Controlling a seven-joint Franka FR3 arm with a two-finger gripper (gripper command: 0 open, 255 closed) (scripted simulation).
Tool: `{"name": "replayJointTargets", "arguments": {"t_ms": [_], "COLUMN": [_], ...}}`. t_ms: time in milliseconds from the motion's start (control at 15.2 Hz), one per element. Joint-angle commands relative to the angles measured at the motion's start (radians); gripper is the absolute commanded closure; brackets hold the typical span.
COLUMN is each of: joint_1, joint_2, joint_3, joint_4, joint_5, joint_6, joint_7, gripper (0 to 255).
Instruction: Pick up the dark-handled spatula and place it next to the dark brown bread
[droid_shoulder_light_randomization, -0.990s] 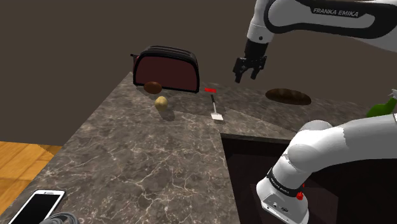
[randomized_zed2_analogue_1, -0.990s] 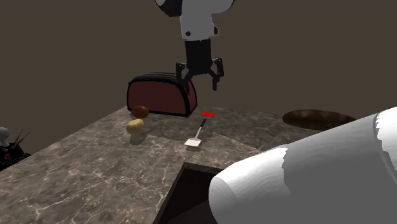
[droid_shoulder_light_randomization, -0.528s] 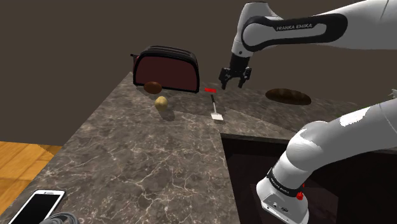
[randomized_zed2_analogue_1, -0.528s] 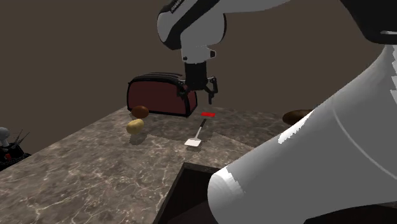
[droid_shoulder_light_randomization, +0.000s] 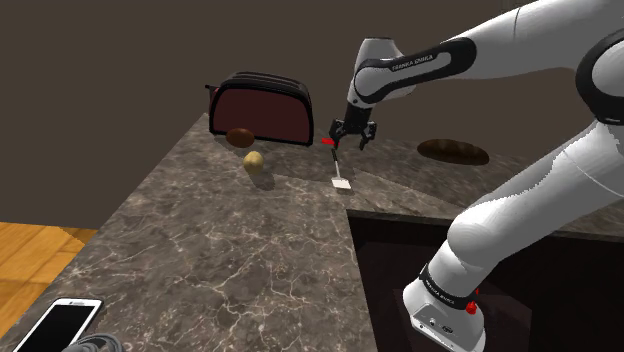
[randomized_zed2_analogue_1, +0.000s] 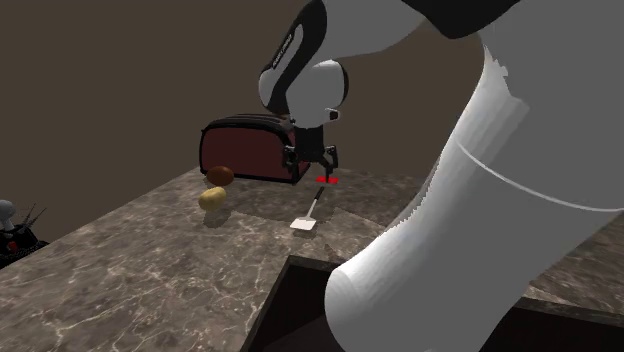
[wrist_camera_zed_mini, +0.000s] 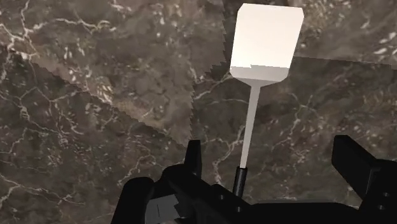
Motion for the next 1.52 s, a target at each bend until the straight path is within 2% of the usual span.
{"name": "replayJointTargets", "arguments": {"t_ms": [0, 264, 792, 1320, 1386, 1452], "joint_1": [-0.013, -0.035, -0.037, -0.037, -0.037, -0.037], "joint_2": [0.073, 0.216, 0.289, 0.289, 0.289, 0.289], "joint_3": [-0.008, -0.025, -0.029, -0.029, -0.029, -0.029], "joint_4": [0.013, 0.060, 0.026, 0.026, 0.026, 0.026], "joint_5": [0.005, 0.020, 0.019, 0.019, 0.019, 0.019], "joint_6": [0.066, 0.169, 0.275, 0.275, 0.275, 0.275], "joint_7": [0.031, 0.088, 0.088, 0.088, 0.088, 0.088], "gripper": [0, 0, 0, 0, 255, 255]}}
